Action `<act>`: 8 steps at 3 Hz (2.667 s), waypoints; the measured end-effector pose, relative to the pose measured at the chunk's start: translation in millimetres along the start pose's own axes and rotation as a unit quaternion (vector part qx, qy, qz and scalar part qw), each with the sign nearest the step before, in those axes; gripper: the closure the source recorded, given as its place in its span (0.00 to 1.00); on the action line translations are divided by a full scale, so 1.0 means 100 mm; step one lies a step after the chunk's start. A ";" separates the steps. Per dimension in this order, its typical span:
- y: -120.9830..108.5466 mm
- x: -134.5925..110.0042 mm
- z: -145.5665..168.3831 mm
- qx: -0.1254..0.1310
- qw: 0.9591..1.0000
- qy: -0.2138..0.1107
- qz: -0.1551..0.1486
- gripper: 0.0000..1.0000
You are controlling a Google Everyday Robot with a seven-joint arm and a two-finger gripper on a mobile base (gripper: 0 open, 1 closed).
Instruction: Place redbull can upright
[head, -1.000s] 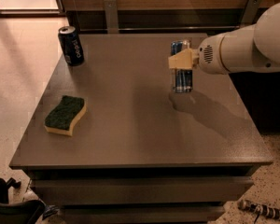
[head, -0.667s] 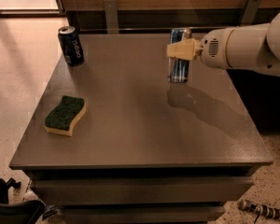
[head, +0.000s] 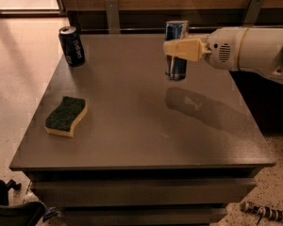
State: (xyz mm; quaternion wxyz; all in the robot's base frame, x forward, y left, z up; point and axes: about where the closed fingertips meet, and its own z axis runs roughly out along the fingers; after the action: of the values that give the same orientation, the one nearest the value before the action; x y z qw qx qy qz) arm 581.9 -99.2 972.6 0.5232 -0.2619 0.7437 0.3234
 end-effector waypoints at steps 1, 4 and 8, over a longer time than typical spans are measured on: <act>0.14 0.00 0.02 -0.026 0.995 -0.006 -0.096 1.00; 0.44 0.37 0.24 -0.085 0.983 -0.027 -0.159 1.00; 0.76 0.68 0.47 -0.146 0.976 -0.049 -0.156 1.00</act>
Offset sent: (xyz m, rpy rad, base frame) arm -0.0287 0.0350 -0.0235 -0.2185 -0.3391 0.1969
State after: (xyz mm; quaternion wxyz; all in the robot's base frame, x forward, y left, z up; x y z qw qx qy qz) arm 534.1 -17.2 912.3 0.5590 -0.4321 0.6119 0.3554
